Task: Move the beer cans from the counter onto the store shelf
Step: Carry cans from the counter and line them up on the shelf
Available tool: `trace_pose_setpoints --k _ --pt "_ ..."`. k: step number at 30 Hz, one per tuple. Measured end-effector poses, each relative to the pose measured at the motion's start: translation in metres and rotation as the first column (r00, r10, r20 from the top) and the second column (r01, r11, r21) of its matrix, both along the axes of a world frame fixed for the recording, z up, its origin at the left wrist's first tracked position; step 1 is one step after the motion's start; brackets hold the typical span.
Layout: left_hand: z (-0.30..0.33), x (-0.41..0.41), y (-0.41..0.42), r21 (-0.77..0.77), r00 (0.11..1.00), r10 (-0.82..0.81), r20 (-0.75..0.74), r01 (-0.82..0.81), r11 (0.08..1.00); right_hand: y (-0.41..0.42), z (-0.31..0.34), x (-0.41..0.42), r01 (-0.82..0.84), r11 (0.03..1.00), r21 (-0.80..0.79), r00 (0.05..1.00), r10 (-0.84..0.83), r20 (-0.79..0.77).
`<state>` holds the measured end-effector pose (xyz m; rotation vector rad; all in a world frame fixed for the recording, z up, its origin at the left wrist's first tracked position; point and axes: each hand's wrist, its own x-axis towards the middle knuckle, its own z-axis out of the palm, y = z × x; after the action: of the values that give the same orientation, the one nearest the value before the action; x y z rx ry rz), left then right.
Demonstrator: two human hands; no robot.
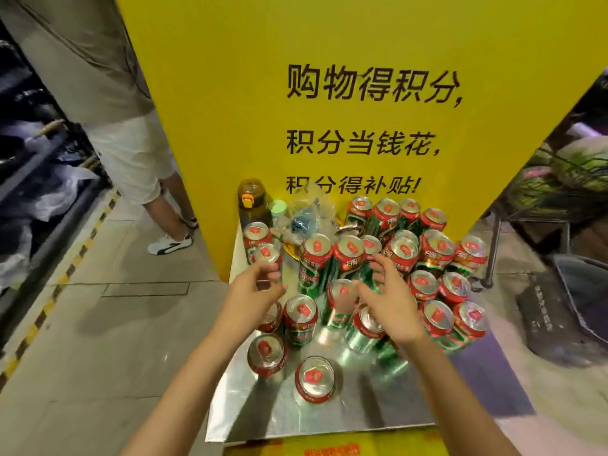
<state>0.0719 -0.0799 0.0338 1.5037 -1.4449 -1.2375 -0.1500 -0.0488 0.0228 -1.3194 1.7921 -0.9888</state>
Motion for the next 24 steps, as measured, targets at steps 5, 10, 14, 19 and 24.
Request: trace_pose_setpoints --k 5,10,14,19,24 --pt "-0.018 -0.032 -0.062 -0.008 0.981 -0.133 0.142 0.135 0.991 -0.051 -0.02 -0.004 0.062 0.998 -0.011 0.995 -0.063 -0.08" --pt "-0.044 -0.054 -0.096 -0.006 0.923 -0.284 0.259 0.296 0.955 -0.075 -0.037 -0.007 0.036 0.999 -0.026 0.994 -0.038 -0.099" --pt "-0.06 -0.059 -0.107 -0.001 0.931 -0.319 0.179 0.324 0.946 -0.08 -0.044 -0.005 0.011 1.0 -0.029 0.996 -0.014 -0.084" --pt "-0.067 -0.06 -0.108 -0.004 0.934 -0.337 0.12 0.34 0.94 -0.082 -0.054 -0.005 0.063 0.998 -0.002 0.997 -0.063 -0.041" --pt "-0.072 -0.062 -0.107 -0.02 0.943 -0.306 0.127 0.311 0.95 -0.084 -0.057 -0.006 0.092 0.996 0.003 0.995 -0.092 -0.034"
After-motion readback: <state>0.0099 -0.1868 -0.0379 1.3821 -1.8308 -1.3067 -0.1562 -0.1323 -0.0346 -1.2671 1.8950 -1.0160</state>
